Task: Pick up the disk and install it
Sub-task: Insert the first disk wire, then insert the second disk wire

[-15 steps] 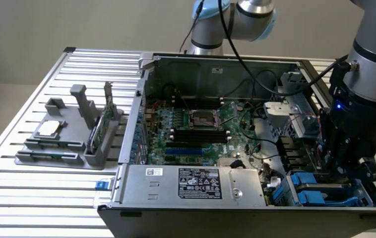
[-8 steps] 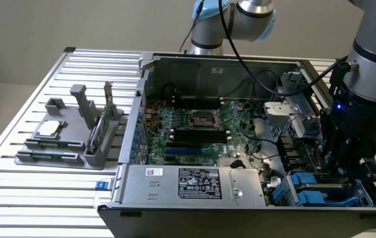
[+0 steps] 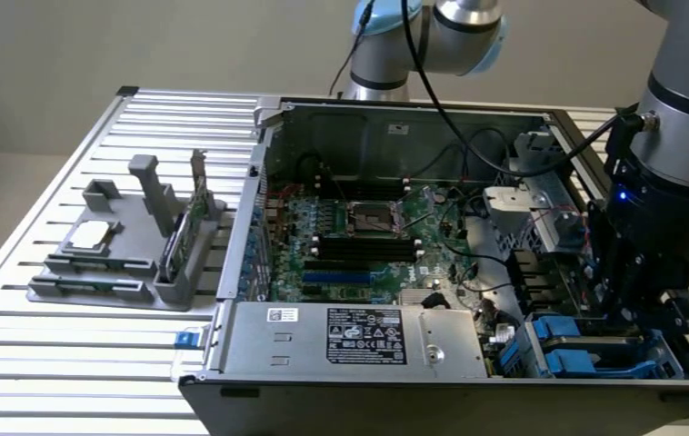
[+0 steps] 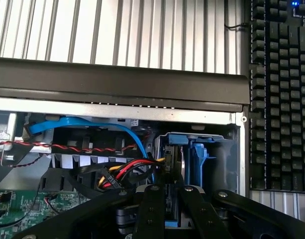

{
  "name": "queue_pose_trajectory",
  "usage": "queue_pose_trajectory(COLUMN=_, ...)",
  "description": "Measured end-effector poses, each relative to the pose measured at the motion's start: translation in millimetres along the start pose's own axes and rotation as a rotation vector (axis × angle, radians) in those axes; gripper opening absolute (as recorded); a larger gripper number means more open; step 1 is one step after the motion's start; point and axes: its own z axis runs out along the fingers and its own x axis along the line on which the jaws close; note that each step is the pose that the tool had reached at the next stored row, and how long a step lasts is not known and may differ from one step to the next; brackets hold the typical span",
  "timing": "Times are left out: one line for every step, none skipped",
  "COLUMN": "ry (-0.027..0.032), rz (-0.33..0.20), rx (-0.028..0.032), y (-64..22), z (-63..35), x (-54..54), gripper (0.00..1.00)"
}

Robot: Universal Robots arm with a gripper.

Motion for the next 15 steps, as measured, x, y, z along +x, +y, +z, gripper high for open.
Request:
queue_pose_trajectory(ry=-0.0002, rz=0.000, rx=-0.0001, y=0.0, z=0.0, x=0.0, gripper=0.17)
queue_pose_trajectory(ry=-0.0002, rz=0.000, rx=-0.0001, y=0.0, z=0.1, x=0.0, gripper=0.17)
queue_pose_trajectory(ry=-0.0002, rz=0.000, rx=-0.0002, y=0.0, z=0.1, x=0.1, gripper=0.17)
queue_pose_trajectory(ry=-0.0002, rz=0.000, rx=-0.0004, y=0.0, z=0.2, x=0.1, gripper=0.17)
queue_pose_trajectory(ry=0.0000, rz=0.000, rx=-0.0006, y=0.0, z=0.4, x=0.3, gripper=0.17)
queue_pose_trajectory(ry=0.0001, rz=0.000, rx=-0.0008, y=0.0, z=0.6, x=0.5, gripper=0.17)
queue_pose_trajectory(ry=-0.0002, rz=0.000, rx=-0.0010, y=0.0, z=0.6, x=0.7, gripper=0.17)
queue_pose_trajectory(ry=-0.0003, rz=0.000, rx=-0.0012, y=-0.1, z=0.6, x=0.9, gripper=0.17)
queue_pose_trajectory(ry=-0.0004, rz=0.000, rx=-0.0014, y=-0.1, z=0.8, x=1.1, gripper=0.17)
queue_pose_trajectory(ry=-0.0005, rz=0.000, rx=-0.0016, y=-0.1, z=0.9, x=1.1, gripper=0.17)
queue_pose_trajectory(ry=-0.0007, rz=0.000, rx=-0.0018, y=-0.1, z=1.0, x=1.2, gripper=0.17)
queue_pose_trajectory(ry=-0.0010, rz=0.000, rx=-0.0020, y=-0.2, z=1.0, x=1.2, gripper=0.17)
queue_pose_trajectory(ry=-0.0011, rz=0.000, rx=-0.0020, y=-0.2, z=1.1, x=1.2, gripper=0.17)
queue_pose_trajectory(ry=-0.0012, rz=0.000, rx=-0.0021, y=-0.2, z=1.2, x=1.2, gripper=0.17)
queue_pose_trajectory(ry=-0.0013, rz=0.000, rx=-0.0022, y=-0.2, z=1.2, x=1.2, gripper=0.17)
